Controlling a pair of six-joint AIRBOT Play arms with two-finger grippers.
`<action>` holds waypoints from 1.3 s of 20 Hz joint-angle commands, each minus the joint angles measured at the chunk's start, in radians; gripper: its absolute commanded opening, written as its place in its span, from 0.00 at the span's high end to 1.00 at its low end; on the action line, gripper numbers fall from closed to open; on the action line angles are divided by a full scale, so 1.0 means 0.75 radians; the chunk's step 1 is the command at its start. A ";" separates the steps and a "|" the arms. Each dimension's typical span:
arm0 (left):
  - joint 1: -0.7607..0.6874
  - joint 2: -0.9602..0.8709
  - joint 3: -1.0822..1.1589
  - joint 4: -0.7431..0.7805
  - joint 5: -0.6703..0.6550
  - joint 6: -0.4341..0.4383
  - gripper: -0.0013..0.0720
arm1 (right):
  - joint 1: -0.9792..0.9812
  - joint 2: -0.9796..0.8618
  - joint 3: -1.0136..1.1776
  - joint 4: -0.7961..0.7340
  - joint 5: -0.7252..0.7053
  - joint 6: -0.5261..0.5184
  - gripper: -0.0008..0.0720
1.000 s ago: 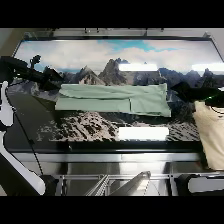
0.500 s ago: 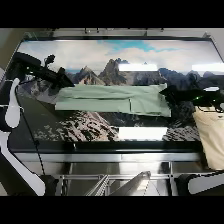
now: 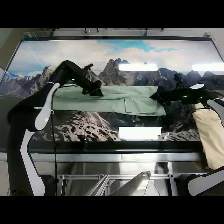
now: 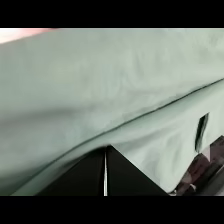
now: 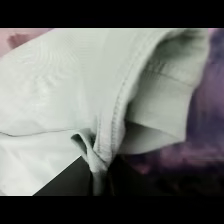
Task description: Fold the shirts.
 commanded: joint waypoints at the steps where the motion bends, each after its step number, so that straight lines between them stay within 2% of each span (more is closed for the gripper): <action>1: -0.106 -0.048 0.000 0.091 -0.035 -0.062 0.97 | -0.059 0.070 0.009 0.025 0.100 0.011 0.96; 7: -0.299 -0.046 0.079 0.013 0.018 -0.078 0.97 | -0.226 0.358 0.092 0.026 0.327 0.001 0.96; 10: -0.430 -0.046 0.166 0.000 -0.006 -0.079 0.96 | -0.196 0.504 0.106 0.046 0.347 0.002 0.96; 13: -0.449 0.036 0.192 0.004 0.049 -0.064 0.96 | -0.079 0.567 0.106 0.057 0.343 0.040 0.96; 16: -0.330 0.287 0.103 0.006 0.196 -0.015 0.96 | 0.212 0.572 0.106 0.097 0.234 0.058 0.96; 20: -0.055 0.706 -0.033 0.016 0.378 -0.009 0.96 | 0.744 0.498 0.111 0.092 -0.180 0.062 0.96; 22: 0.085 0.901 -0.107 0.015 0.409 -0.015 0.96 | 0.953 0.368 0.182 0.092 -0.328 0.079 0.96; 25: 0.233 1.170 -0.276 0.016 0.411 -0.031 0.96 | 1.179 0.027 0.449 0.055 -0.327 0.181 0.96; 26: 0.262 1.240 -0.329 0.016 0.415 -0.031 0.96 | 1.219 -0.082 0.538 0.058 -0.260 0.182 0.80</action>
